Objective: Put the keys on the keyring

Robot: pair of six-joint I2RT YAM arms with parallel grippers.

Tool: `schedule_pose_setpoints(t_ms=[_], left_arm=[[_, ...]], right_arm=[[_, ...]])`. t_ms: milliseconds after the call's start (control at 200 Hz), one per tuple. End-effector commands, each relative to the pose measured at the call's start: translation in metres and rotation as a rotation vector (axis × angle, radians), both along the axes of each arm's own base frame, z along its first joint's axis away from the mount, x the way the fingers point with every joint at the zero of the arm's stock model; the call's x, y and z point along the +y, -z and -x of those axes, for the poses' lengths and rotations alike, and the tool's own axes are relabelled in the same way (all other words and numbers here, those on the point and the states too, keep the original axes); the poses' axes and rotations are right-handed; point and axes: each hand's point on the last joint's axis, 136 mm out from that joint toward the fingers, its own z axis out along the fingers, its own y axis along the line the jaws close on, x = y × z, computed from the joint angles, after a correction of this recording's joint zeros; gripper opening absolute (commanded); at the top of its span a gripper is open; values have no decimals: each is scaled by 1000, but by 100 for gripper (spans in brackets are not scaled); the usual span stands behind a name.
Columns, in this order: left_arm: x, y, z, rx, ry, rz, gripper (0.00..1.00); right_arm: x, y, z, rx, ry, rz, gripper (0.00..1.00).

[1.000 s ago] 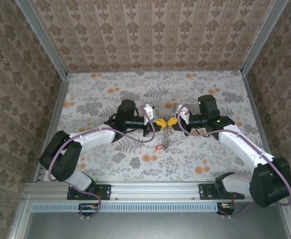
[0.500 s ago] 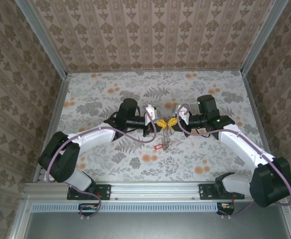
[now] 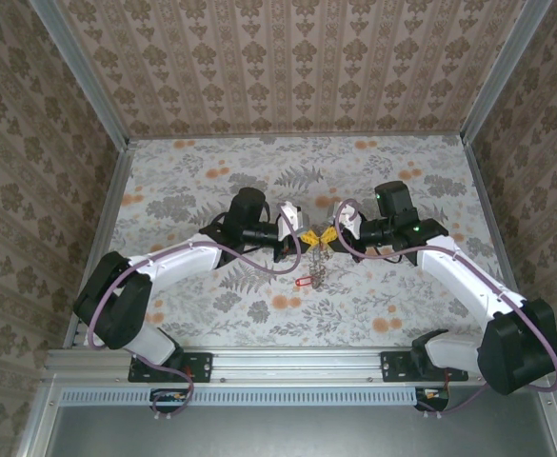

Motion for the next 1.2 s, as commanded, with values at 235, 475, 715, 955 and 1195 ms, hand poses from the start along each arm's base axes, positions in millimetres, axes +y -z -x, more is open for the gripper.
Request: schedule_pose_setpoints(t_ms=[235,475,715,955,1195], left_arm=[[0,-22,-5,-48,-36,43,0],[3,-21,-8,-62,-64,30,0],[2,-23,-7,-64,-64,37,0],[2,-24,-8,-67,-72,43,0],[1,-30,-8,-67,-71,62,0]], right_arm=[[-11,-32,-9,-110,131,-82,28],[-118,-39,-73,-53,988,-157,37],[-250,41,-66,439,1659,-108,31],[-298,99,-60,729,1855,-167,32],[-333,127,-57,771,1988,-34,37]])
